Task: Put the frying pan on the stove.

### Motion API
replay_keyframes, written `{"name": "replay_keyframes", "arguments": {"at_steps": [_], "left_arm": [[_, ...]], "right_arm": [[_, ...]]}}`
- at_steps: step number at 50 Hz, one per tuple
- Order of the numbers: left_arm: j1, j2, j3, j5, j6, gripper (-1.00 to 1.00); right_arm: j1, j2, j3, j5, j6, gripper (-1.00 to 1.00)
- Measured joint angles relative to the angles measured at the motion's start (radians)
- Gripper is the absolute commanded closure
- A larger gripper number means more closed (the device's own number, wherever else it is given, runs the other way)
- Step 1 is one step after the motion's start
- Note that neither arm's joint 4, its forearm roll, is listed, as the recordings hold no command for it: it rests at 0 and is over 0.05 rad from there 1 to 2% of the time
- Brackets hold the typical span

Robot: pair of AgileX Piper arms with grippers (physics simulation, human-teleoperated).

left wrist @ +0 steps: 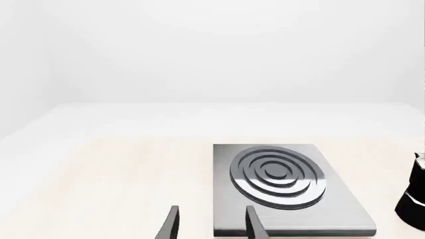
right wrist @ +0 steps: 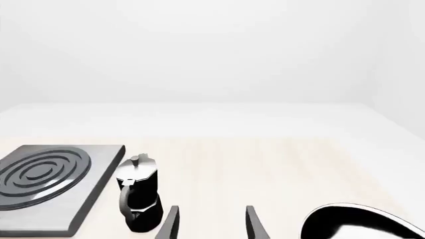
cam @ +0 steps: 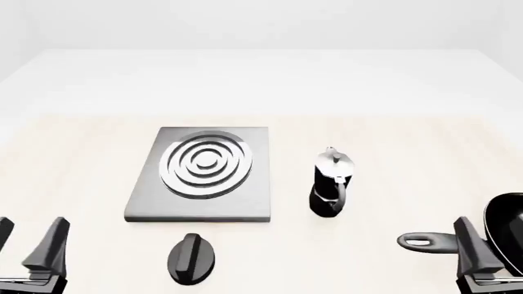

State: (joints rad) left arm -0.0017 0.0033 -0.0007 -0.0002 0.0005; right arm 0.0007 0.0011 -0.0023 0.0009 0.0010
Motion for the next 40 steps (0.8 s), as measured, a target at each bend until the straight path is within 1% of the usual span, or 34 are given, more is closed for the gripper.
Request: {"name": "replay_keyframes", "arguments": {"at_steps": [18, 29, 33, 36, 40], "left_arm": [[-0.021, 0.024, -0.002, -0.013, 0.002, -1.0], [-0.045, 0.068, -0.003, -0.052, 0.007, -1.0], [-0.067, 0.109, -0.012, -0.087, 0.014, -1.0], [-0.139, 0.246, -0.046, -0.196, 0.034, -1.0], [-0.213, 0.391, -0.08, -0.308, 0.053, -1.0]], "right_arm": [[-0.003, 0.003, -0.01, 0.005, 0.012, -1.0], [-0.016, 0.003, -0.036, 0.014, 0.031, -1.0], [-0.034, 0.003, -0.051, 0.019, 0.046, -1.0], [-0.063, 0.003, -0.09, 0.032, 0.069, -1.0], [-0.091, 0.001, -0.131, 0.046, 0.092, -1.0]]}}
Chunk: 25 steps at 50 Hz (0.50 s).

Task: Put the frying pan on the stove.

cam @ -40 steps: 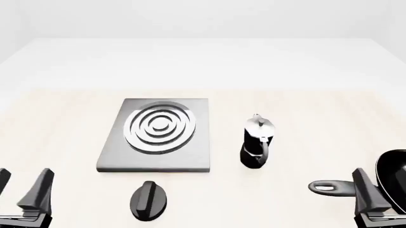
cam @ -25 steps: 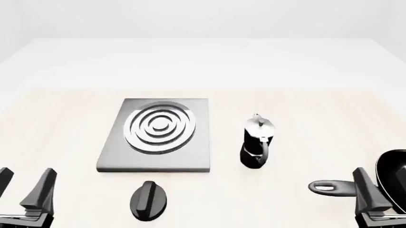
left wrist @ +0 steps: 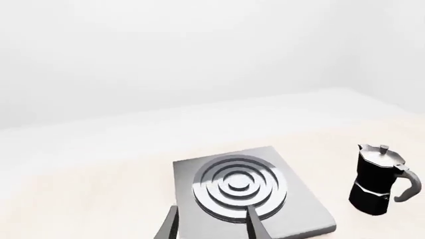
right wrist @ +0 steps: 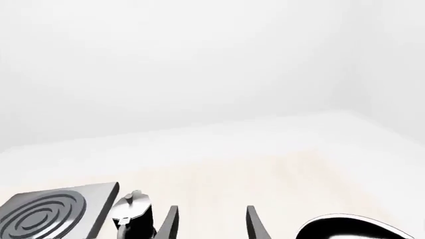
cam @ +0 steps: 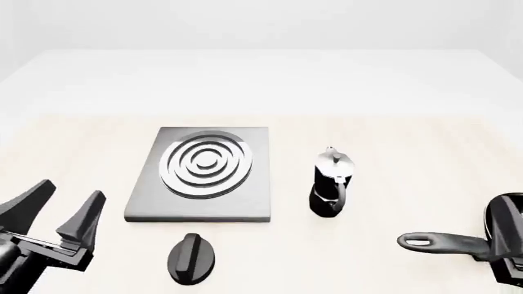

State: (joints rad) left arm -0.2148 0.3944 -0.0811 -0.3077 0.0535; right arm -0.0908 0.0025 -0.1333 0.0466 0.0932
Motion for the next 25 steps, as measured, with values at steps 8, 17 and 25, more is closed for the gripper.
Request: {"name": "replay_keyframes", "arguments": {"at_steps": [8, 17, 25], "left_arm": [[-0.095, 0.18, -0.05, -0.133, 0.023, -1.0], [-0.172, 0.309, -0.099, -0.218, 0.041, -1.0], [-0.24, 0.415, -0.142, -0.28, 0.052, -1.0]], "right_arm": [[-0.031, -0.001, -0.058, 0.019, 0.027, -1.0], [-0.048, -0.002, -0.114, 0.041, 0.046, -1.0], [-0.053, -0.002, -0.16, 0.062, 0.058, -1.0]]}}
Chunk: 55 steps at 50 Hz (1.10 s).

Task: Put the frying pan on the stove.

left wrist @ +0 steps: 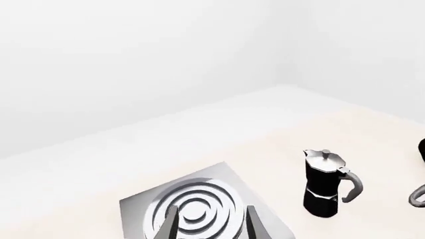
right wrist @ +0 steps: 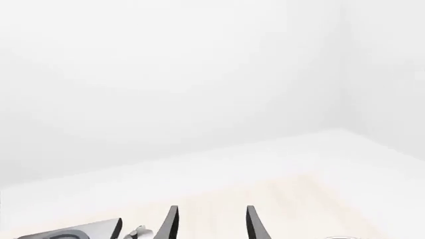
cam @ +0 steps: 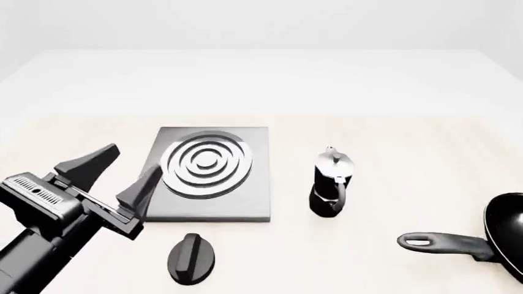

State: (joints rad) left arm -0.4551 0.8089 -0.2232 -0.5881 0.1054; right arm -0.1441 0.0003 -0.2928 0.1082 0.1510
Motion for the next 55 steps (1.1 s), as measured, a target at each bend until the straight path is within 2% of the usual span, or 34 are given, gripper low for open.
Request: {"name": "replay_keyframes", "arguments": {"at_steps": [23, 55], "left_arm": [[-0.191, 0.294, -0.129, -0.129, -0.004, -1.0], [-0.441, 0.512, -0.359, -0.1, 0.01, -1.0]], "right_arm": [[-0.016, 0.0, -0.12, 0.061, 0.029, -1.0], [-0.021, 0.0, -0.197, 0.108, 0.044, -1.0]]}}
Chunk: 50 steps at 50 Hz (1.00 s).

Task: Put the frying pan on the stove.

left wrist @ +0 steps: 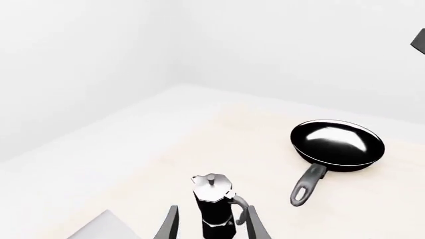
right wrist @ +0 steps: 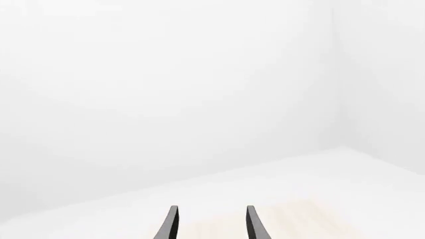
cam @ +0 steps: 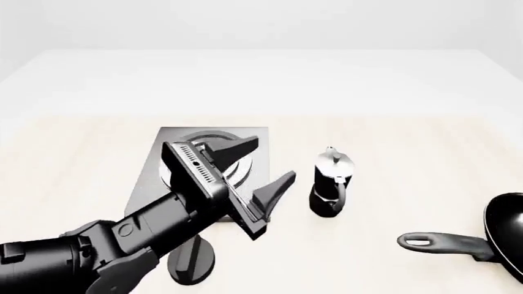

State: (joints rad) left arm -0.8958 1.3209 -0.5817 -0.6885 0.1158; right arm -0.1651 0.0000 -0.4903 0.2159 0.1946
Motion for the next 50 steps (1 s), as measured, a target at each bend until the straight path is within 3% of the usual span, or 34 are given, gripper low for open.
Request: {"name": "replay_keyframes", "arguments": {"at_steps": [26, 50], "left_arm": [[-0.16, 0.176, -0.203, 0.085, 0.015, -1.0], [-0.225, 0.308, -0.359, 0.172, 0.037, -1.0]], "right_arm": [[-0.007, 0.0, -0.033, 0.02, 0.011, -1.0], [-0.013, 0.0, -0.064, 0.038, 0.021, -1.0]]}}
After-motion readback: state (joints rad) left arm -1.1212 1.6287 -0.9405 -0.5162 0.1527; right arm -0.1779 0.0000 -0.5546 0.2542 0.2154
